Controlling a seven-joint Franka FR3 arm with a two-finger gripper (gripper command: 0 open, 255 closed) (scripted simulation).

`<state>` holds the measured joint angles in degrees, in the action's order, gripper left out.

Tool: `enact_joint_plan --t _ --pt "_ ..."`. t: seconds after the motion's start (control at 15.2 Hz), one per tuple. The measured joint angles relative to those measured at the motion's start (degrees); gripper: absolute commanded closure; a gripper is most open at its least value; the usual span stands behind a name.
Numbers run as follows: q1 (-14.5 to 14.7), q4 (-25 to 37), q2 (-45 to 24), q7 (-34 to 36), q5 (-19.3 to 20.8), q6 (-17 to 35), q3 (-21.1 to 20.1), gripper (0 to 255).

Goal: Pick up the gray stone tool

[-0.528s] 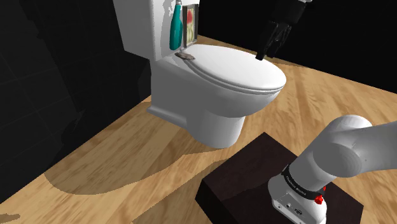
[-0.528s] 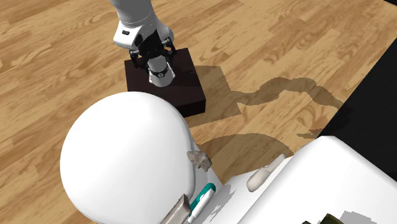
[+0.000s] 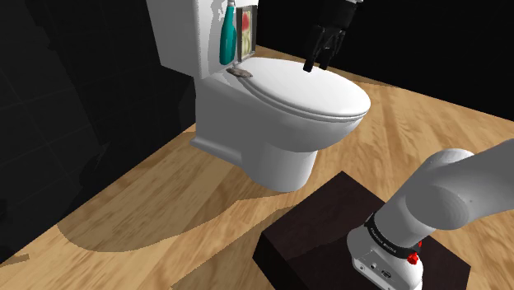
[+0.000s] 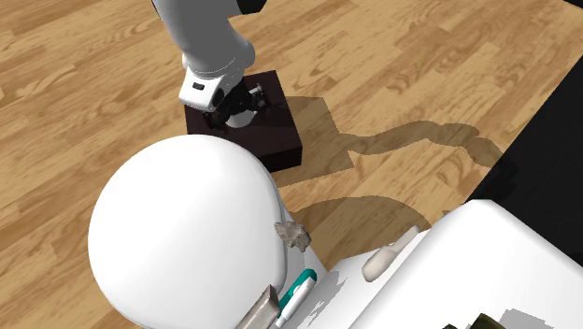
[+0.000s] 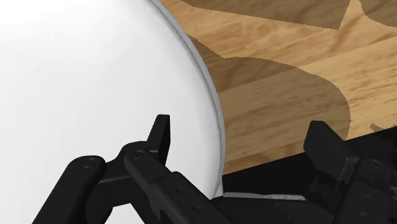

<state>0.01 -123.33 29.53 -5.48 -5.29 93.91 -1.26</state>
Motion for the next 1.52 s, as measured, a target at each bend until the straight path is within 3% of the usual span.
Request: enact_joint_plan --t 0.79,1.12,1.39,1.52 --pt "1.06 23.12 -28.1 0.22 0.44 3.5 -1.52 0" --pt "1.65 37.26 -40.73 0.57 1.09 1.38 -2.02 0" --pt "2.36 52.63 -52.71 0.94 1.83 -2.52 -2.31 0" --pt "2.52 53.08 -53.99 0.94 1.9 -1.82 -2.36 0"
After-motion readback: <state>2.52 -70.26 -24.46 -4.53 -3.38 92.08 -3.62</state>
